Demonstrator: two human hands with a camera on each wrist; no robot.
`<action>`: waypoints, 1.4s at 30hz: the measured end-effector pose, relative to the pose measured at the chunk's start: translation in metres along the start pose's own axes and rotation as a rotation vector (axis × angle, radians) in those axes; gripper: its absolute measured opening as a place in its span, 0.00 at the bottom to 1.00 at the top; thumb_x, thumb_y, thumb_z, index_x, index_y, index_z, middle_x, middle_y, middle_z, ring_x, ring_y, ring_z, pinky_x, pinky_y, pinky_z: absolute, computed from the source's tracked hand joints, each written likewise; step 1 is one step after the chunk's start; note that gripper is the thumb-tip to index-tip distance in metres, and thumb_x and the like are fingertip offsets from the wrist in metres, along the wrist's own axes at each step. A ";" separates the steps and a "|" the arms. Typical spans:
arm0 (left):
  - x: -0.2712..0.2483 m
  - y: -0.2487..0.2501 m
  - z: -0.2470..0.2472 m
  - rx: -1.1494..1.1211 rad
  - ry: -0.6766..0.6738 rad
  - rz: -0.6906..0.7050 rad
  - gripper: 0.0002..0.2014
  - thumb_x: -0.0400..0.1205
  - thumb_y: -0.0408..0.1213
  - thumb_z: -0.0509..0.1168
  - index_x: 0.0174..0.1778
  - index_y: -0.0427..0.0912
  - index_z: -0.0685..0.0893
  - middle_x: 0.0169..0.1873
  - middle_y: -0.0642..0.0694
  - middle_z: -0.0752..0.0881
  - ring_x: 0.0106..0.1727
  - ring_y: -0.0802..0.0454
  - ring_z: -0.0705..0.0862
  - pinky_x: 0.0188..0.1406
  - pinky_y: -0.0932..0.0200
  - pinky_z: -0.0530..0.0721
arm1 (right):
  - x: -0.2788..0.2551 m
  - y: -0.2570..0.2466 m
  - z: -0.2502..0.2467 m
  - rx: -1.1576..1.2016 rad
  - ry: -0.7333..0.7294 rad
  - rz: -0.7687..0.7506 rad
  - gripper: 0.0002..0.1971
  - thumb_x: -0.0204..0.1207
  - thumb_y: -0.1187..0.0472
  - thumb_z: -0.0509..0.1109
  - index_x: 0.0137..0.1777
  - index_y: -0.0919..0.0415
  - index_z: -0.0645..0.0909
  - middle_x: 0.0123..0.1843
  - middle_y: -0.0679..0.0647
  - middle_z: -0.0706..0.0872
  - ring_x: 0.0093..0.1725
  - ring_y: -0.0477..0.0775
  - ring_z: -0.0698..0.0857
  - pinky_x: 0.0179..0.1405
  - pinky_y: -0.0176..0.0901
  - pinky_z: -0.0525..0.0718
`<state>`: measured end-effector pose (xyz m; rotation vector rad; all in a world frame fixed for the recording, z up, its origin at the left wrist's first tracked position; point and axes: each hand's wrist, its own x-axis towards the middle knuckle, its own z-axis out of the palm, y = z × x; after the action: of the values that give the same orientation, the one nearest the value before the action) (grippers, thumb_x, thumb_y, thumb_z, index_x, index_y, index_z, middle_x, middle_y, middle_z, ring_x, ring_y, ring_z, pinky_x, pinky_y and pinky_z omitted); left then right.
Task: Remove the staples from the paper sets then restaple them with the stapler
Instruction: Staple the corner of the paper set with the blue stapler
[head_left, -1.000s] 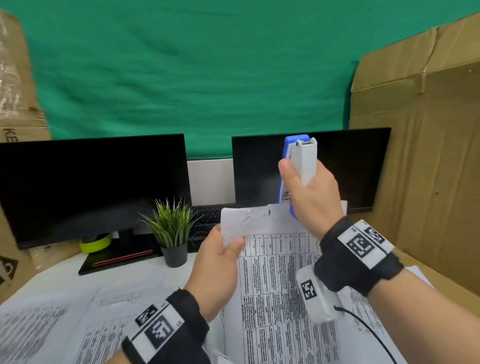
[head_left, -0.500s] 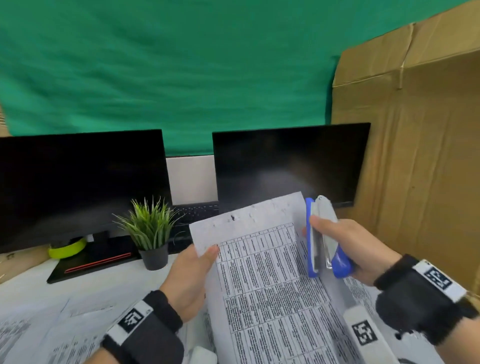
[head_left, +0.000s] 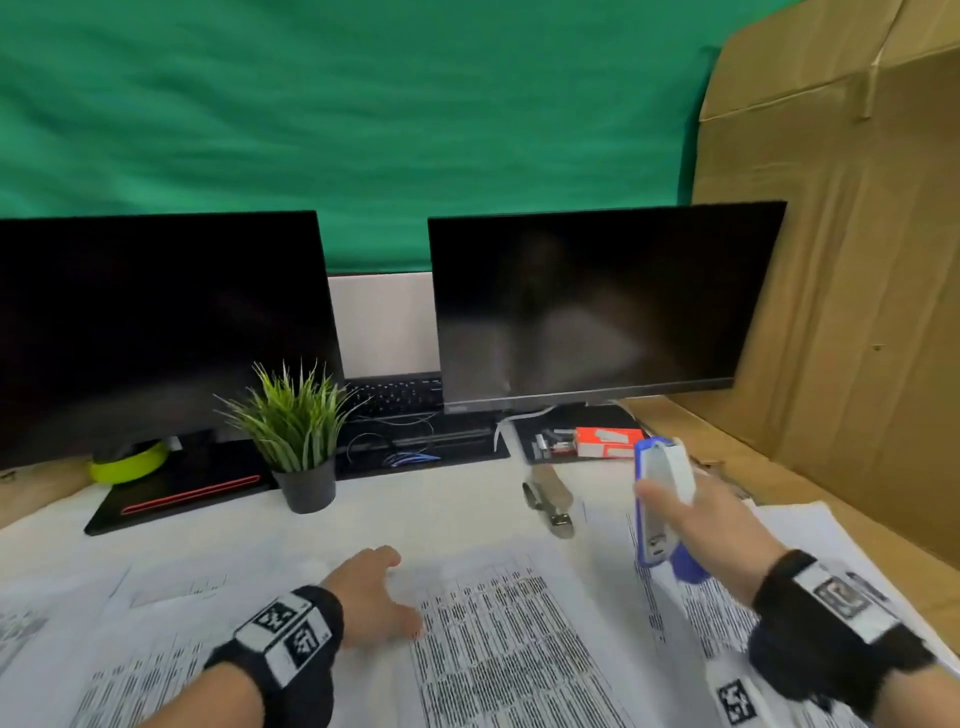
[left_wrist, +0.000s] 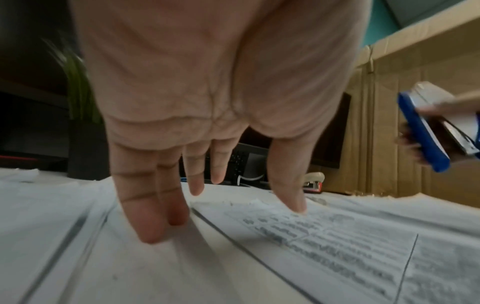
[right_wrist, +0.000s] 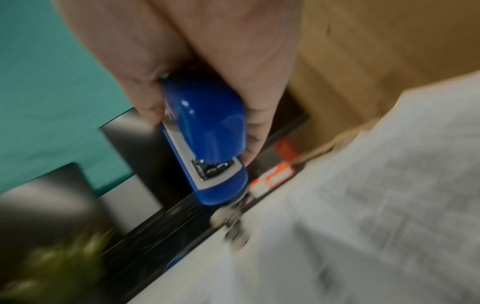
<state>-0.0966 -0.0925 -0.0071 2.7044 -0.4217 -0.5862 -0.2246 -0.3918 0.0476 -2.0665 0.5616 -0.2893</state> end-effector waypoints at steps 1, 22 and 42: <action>0.003 0.002 0.001 0.036 -0.025 -0.018 0.47 0.75 0.56 0.72 0.84 0.44 0.56 0.81 0.46 0.62 0.79 0.48 0.67 0.75 0.57 0.69 | -0.003 -0.004 0.022 -0.019 -0.100 -0.049 0.13 0.81 0.46 0.64 0.46 0.55 0.78 0.37 0.55 0.85 0.31 0.52 0.79 0.28 0.38 0.76; -0.019 0.016 0.013 -1.005 0.150 0.048 0.23 0.74 0.19 0.73 0.63 0.35 0.77 0.47 0.38 0.91 0.47 0.40 0.91 0.45 0.43 0.90 | 0.004 0.018 0.101 0.254 -0.237 0.045 0.08 0.82 0.56 0.66 0.52 0.60 0.82 0.44 0.57 0.89 0.42 0.54 0.88 0.40 0.44 0.85; -0.088 0.059 -0.035 -0.969 0.660 0.457 0.13 0.88 0.32 0.57 0.63 0.55 0.76 0.52 0.63 0.85 0.55 0.70 0.82 0.44 0.79 0.79 | -0.036 -0.038 0.051 0.350 0.130 -0.366 0.14 0.78 0.46 0.65 0.61 0.47 0.75 0.58 0.54 0.84 0.52 0.50 0.86 0.46 0.46 0.89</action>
<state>-0.1700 -0.1054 0.0754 1.6395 -0.4019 0.2172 -0.2245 -0.3185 0.0532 -1.8054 0.1848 -0.6902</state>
